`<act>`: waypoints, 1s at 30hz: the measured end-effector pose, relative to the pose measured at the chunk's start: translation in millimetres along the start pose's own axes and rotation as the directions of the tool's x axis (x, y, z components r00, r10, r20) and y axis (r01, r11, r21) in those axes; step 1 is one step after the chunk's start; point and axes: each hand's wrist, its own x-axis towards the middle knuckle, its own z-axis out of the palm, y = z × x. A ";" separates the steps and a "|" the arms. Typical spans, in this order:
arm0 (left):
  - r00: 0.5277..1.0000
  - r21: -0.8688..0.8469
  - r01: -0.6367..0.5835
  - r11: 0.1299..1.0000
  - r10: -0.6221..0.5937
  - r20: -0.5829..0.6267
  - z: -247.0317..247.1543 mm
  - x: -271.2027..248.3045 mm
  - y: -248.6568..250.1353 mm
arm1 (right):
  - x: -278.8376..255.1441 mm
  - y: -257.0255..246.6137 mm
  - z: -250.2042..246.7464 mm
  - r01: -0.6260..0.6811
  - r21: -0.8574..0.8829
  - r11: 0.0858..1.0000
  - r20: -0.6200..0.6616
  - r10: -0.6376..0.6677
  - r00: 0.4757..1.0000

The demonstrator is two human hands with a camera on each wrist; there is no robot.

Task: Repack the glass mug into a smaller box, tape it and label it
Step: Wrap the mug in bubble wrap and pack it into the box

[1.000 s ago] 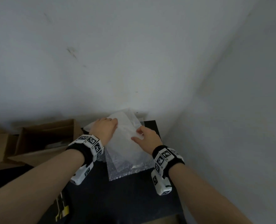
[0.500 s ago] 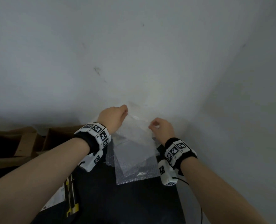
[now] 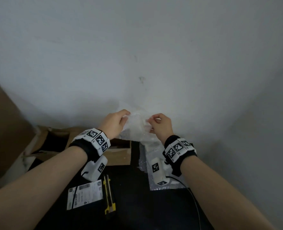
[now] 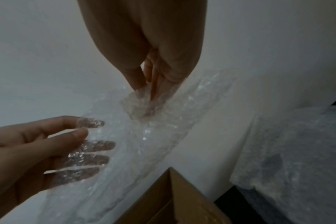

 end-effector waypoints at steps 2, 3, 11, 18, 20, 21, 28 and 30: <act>0.999 -0.049 0.041 0.998 -0.042 -0.019 -7.3 -8.6 -11.7 | -7.0 -4.0 21.3 0.024 -0.008 1.000 0.059 -0.024 0.998; 0.998 -0.081 0.062 0.995 -0.065 -0.025 -10.3 -12.3 -17.2 | -11.0 -6.2 31.0 0.041 -0.017 0.999 0.085 -0.040 0.996; 0.979 -0.224 0.170 0.960 -0.190 -0.070 -40.9 -29.8 -54.6 | -19.5 -14.7 61.3 0.199 -0.351 0.915 0.150 -0.155 0.976; 0.981 -0.245 0.156 0.957 -0.178 -0.073 -67.0 -36.7 -78.9 | -16.8 0.9 58.4 0.122 -0.442 0.889 0.148 -0.062 0.987; 0.985 -0.235 0.165 0.958 -0.170 0.001 -72.6 -40.7 -83.0 | -17.8 1.1 61.7 0.107 -0.403 0.909 0.088 -0.078 0.993; 0.984 -0.247 0.179 0.952 -0.175 0.039 -75.1 -42.8 -84.0 | -18.0 1.0 62.5 0.091 -0.372 0.924 0.079 -0.066 0.995; 0.956 -0.132 0.147 0.980 -0.107 0.272 -72.5 -54.6 -92.8 | -18.2 -16.3 70.5 -0.043 -0.101 0.994 0.035 0.047 0.998; 0.968 -0.009 0.091 0.996 -0.087 0.237 -63.5 -55.6 -102.2 | -17.2 -20.4 71.5 -0.049 -0.064 0.997 0.024 0.051 0.998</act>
